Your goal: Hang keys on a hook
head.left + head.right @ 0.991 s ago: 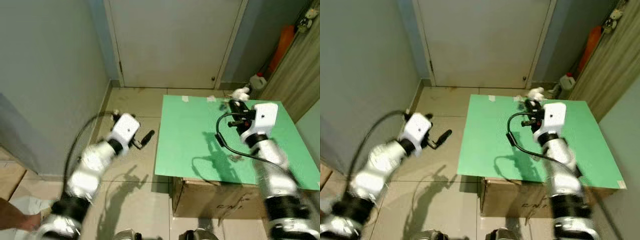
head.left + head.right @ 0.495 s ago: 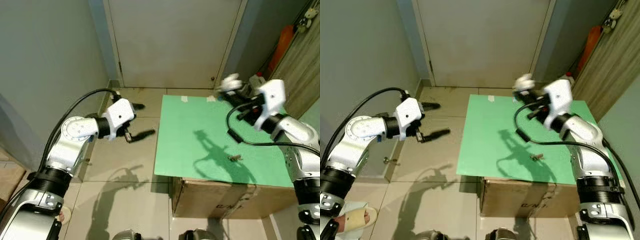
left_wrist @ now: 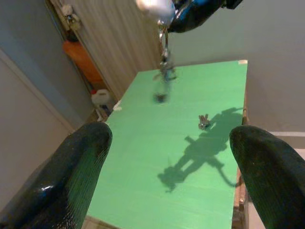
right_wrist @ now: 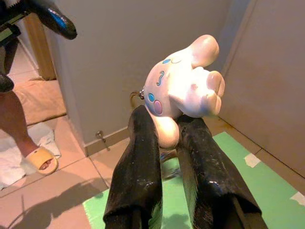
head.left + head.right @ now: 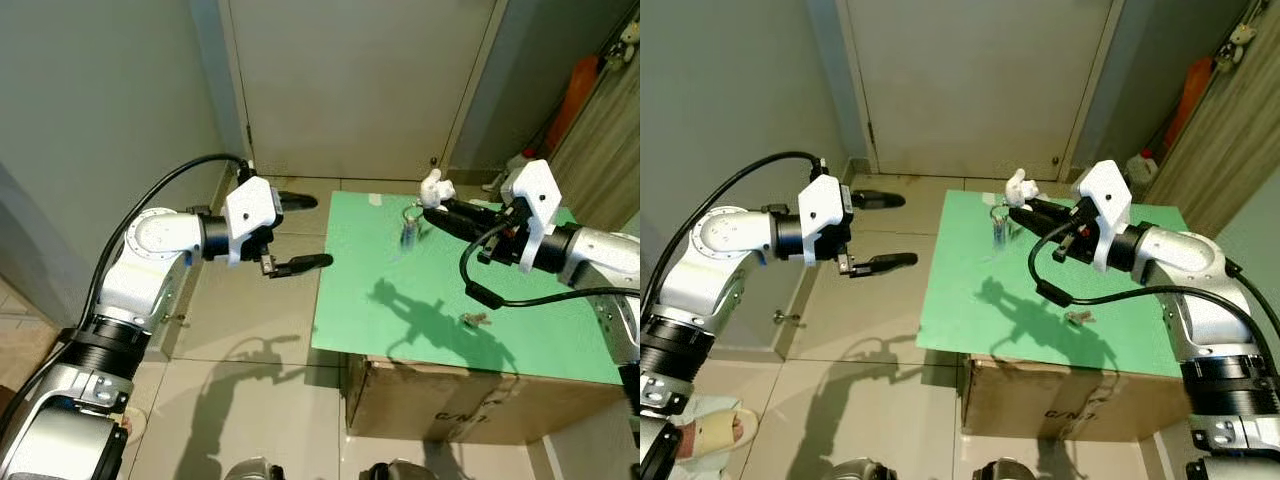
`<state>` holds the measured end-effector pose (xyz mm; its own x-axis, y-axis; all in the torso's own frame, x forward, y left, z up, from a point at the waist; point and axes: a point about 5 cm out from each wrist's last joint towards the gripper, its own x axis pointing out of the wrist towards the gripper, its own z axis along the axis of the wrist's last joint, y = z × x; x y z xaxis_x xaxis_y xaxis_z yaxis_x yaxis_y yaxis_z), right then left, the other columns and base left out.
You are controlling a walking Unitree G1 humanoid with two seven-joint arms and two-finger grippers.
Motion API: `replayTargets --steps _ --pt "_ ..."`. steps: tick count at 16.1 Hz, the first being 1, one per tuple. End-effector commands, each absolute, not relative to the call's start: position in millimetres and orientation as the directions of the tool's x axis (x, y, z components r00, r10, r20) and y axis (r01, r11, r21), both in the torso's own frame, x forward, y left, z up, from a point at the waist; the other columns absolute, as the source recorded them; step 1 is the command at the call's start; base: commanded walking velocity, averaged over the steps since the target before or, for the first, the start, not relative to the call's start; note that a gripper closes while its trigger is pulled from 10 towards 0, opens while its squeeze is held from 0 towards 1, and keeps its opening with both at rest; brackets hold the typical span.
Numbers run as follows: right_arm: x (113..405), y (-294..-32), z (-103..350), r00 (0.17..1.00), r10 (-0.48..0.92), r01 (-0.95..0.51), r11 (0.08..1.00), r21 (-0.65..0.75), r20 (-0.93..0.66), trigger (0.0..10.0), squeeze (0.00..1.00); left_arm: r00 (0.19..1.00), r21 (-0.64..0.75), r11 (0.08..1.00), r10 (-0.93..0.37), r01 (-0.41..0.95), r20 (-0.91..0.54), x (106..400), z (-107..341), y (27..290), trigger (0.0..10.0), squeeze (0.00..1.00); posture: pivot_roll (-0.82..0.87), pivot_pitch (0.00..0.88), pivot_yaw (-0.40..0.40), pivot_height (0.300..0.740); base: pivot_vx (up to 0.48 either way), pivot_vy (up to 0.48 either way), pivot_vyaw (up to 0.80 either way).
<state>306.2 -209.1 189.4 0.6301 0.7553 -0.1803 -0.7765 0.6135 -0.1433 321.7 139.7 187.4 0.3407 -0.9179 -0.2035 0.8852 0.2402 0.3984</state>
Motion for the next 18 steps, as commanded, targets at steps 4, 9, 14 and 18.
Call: replayTargets --steps 4,9,14,18 --pt "289.8 -195.7 208.7 0.53 0.838 -0.848 0.527 -0.06 -0.131 0.0 0.0 0.307 0.38 0.224 -0.936 0.897 -0.173 317.6 196.9 133.9 10.0 0.0 -0.08 0.027 0.012 0.74 0.0 0.0 0.0" --pt "274.7 -182.5 208.5 0.474 0.868 -0.88 0.474 -0.036 -0.148 0.0 0.0 0.329 0.443 0.257 -0.94 0.859 -0.093 320.3 210.6 126.5 10.0 0.0 -0.09 0.029 0.015 0.74 0.0 0.0 0.0" --pt "265.6 -176.4 209.1 0.435 0.887 -0.899 0.438 -0.02 -0.156 0.0 0.0 0.293 0.423 0.225 -0.95 0.878 -0.104 321.9 217.5 120.0 10.0 0.0 -0.09 0.028 0.019 0.74 0.0 0.0 0.0" --pt "262.8 -179.5 204.5 0.411 0.881 -0.91 0.411 -0.052 -0.232 0.0 0.0 0.224 0.409 0.156 -0.967 0.899 -0.124 323.0 223.1 114.7 10.0 0.0 -0.1 0.031 0.024 0.74 0.0 0.0 0.0"
